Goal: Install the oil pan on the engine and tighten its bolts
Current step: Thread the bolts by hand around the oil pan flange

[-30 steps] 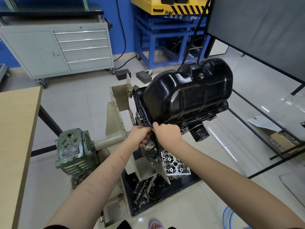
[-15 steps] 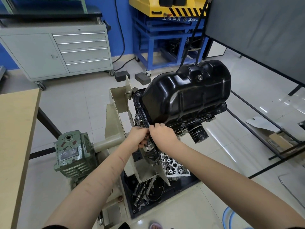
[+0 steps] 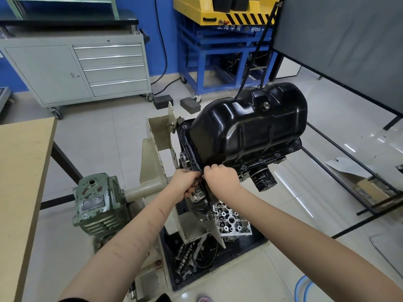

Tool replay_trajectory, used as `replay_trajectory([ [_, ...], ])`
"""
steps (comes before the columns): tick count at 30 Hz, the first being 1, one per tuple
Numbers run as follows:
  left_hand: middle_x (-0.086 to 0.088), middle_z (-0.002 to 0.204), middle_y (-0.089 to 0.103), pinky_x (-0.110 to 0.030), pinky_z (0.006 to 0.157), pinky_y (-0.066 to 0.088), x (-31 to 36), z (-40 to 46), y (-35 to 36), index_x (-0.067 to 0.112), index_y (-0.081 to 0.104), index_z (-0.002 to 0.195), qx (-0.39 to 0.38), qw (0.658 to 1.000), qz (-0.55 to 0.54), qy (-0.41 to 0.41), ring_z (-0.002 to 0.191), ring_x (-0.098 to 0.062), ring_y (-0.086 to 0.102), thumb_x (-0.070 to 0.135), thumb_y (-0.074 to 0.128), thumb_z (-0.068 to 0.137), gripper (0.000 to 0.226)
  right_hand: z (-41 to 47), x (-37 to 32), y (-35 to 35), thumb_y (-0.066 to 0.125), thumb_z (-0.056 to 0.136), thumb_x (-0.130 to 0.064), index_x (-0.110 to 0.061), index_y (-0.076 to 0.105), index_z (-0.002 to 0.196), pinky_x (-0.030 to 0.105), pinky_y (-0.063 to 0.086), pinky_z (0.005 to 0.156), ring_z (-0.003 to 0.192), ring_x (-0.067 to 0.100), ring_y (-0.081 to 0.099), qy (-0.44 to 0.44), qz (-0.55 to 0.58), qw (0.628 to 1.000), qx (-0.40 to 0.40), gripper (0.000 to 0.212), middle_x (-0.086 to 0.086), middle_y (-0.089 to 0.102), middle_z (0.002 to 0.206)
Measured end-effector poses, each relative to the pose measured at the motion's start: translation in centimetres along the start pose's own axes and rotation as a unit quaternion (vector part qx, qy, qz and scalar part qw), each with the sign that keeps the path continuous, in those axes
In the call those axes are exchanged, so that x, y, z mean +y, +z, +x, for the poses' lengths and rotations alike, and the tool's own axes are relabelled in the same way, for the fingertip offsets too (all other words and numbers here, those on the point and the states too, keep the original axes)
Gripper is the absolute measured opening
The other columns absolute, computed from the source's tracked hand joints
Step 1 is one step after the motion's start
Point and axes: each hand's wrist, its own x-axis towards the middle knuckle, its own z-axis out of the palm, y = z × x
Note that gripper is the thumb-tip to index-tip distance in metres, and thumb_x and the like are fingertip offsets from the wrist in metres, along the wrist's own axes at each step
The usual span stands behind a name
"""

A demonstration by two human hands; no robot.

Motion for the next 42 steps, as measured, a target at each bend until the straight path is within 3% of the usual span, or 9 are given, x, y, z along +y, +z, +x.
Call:
replay_trajectory([
  [4,-0.003,0.051,0.039,-0.009,0.033,0.015,0.0,0.0,0.0,0.011,0.046,0.059,0.002,1.000,0.000,-0.002,0.025,-0.007,0.024,0.010,0.052,0.088,0.030,0.0,-0.1,-0.1,0.085,0.029,-0.053,-0.022,0.059,0.040,0.011,0.028,0.031,0.032,0.001,0.049,0.027,0.004,0.999,0.025,0.042,-0.008,0.050,0.036],
  [6,-0.003,0.051,0.040,-0.008,0.033,0.015,-0.1,0.0,0.0,0.011,0.046,0.058,0.002,1.000,0.001,-0.004,0.025,-0.007,0.024,0.010,0.052,0.088,0.030,-0.2,-0.2,-0.7,0.082,0.044,-0.053,-0.022,0.063,0.050,0.012,0.031,0.035,0.039,0.001,0.055,0.019,-0.011,1.000,0.015,0.037,-0.008,0.056,0.044],
  [9,-0.003,0.052,0.040,-0.009,0.033,0.015,-0.2,0.2,-0.1,0.010,0.048,0.062,-0.003,1.000,-0.001,-0.006,0.026,-0.007,0.024,0.010,0.051,0.088,0.026,0.2,-0.3,0.4,0.054,0.088,-0.033,-0.017,0.063,0.091,0.021,0.036,0.052,0.075,0.013,0.068,-0.021,-0.019,1.000,-0.010,0.019,-0.001,0.069,0.084],
  [15,-0.003,0.050,0.039,-0.009,0.032,0.016,-0.4,0.5,-0.4,0.009,0.048,0.068,-0.019,1.000,-0.009,0.002,0.026,-0.007,0.024,0.012,0.050,0.089,0.022,0.1,0.0,2.2,0.035,0.098,-0.026,-0.006,0.047,0.109,0.029,0.030,0.058,0.091,0.030,0.064,-0.033,0.100,0.994,-0.006,0.026,0.010,0.063,0.103],
  [18,-0.001,0.048,0.039,-0.009,0.032,0.016,-0.5,0.6,-0.4,0.009,0.048,0.068,-0.020,1.000,-0.011,0.004,0.027,-0.007,0.024,0.012,0.051,0.090,0.022,0.2,0.4,2.6,0.035,0.098,-0.019,-0.007,0.046,0.108,0.027,0.027,0.053,0.090,0.030,0.064,-0.035,0.096,0.995,-0.005,0.019,0.009,0.065,0.101],
  [22,0.000,0.047,0.040,-0.010,0.032,0.016,-0.5,0.6,-0.4,0.007,0.053,0.075,-0.024,1.000,-0.016,0.004,0.027,-0.007,0.024,0.011,0.050,0.090,0.016,0.5,0.5,2.5,0.027,0.101,-0.033,-0.005,0.053,0.106,0.030,0.031,0.060,0.092,0.032,0.063,-0.016,0.108,0.994,-0.008,0.038,0.011,0.066,0.101],
  [27,0.000,0.046,0.040,-0.009,0.032,0.017,-0.5,0.7,-0.5,0.009,0.049,0.070,-0.025,1.000,-0.015,0.008,0.027,-0.007,0.025,0.011,0.050,0.090,0.021,-0.2,0.5,2.2,0.034,0.097,-0.042,-0.007,0.050,0.103,0.029,0.030,0.054,0.085,0.031,0.064,-0.001,0.122,0.992,0.016,0.039,0.010,0.065,0.095],
  [34,0.004,0.039,0.041,-0.009,0.033,0.016,-0.6,0.8,-0.5,0.010,0.048,0.070,-0.026,0.999,-0.020,0.004,0.026,-0.006,0.025,0.013,0.051,0.090,0.021,-0.1,0.0,2.6,0.035,0.097,-0.019,-0.009,0.046,0.108,0.026,0.027,0.052,0.087,0.029,0.065,-0.014,0.119,0.993,0.011,0.018,0.008,0.063,0.101],
  [42,0.000,0.047,0.041,-0.010,0.033,0.016,-0.6,0.7,-0.6,0.010,0.050,0.070,-0.031,0.999,-0.009,0.004,0.028,-0.007,0.025,0.013,0.051,0.090,0.020,0.2,0.3,2.2,0.029,0.099,-0.039,-0.007,0.051,0.104,0.027,0.026,0.052,0.086,0.030,0.064,-0.004,0.110,0.994,0.008,0.039,0.009,0.066,0.097],
])
